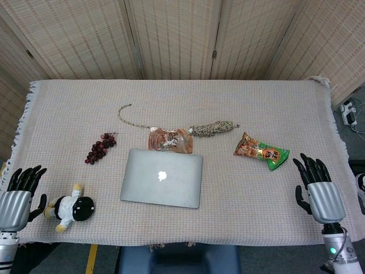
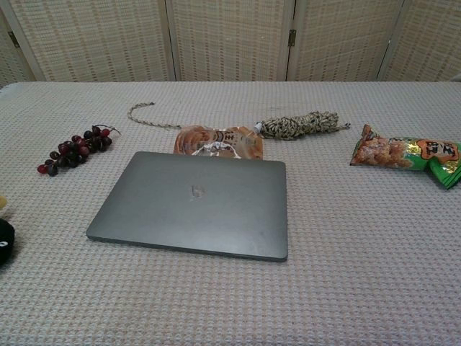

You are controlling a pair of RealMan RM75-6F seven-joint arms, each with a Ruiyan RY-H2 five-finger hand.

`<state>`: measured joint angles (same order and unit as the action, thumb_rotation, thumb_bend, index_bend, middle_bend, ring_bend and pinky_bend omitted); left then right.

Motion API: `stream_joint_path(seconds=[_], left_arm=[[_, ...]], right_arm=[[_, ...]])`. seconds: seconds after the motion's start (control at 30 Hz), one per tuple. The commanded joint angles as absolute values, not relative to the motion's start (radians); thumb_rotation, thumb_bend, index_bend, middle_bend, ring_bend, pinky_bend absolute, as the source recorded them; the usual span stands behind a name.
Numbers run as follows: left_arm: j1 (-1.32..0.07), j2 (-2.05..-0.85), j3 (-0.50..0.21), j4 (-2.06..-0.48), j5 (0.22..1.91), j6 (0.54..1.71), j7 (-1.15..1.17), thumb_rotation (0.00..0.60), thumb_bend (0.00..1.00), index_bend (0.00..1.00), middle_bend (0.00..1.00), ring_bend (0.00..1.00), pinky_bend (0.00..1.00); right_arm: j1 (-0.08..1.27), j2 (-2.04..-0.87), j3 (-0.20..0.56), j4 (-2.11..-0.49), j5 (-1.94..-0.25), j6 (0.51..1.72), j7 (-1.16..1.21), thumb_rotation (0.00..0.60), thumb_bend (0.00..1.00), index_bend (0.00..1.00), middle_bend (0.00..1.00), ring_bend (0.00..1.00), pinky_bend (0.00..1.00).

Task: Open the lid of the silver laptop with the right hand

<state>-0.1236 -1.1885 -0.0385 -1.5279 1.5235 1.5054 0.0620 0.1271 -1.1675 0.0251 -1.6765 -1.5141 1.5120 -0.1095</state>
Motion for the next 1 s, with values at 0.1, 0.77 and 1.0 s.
stream_joint_path(seconds=[0.1, 0.77, 1.0], left_arm=[[-0.126, -1.193, -0.038, -1.531, 1.528, 1.502, 0.07, 0.6, 0.6, 0.15, 0.13, 0.12, 0.0], [-0.114, -1.183, -0.031, -1.537, 1.528, 1.503, 0.066, 0.6, 0.6, 0.15, 0.13, 0.12, 0.0], [-0.113, -1.179, -0.03, -1.545, 1.534, 1.504, 0.069, 0.6, 0.6, 0.15, 0.13, 0.12, 0.0]], right_arm=[[0.113, -1.163, 0.021, -1.658, -1.53, 1.523, -0.07, 0.6, 0.71, 0.0, 0.0, 0.0, 0.0], [0.387, -1.167, 0.114, -1.758, -1.491, 1.125, -0.095, 0.6, 0.71, 0.0, 0.04, 0.05, 0.0], [0.597, -1.26, 0.204, -1.754, -1.299, 0.845, -0.159, 0.6, 0.83, 0.0, 0.08, 0.06, 0.0]])
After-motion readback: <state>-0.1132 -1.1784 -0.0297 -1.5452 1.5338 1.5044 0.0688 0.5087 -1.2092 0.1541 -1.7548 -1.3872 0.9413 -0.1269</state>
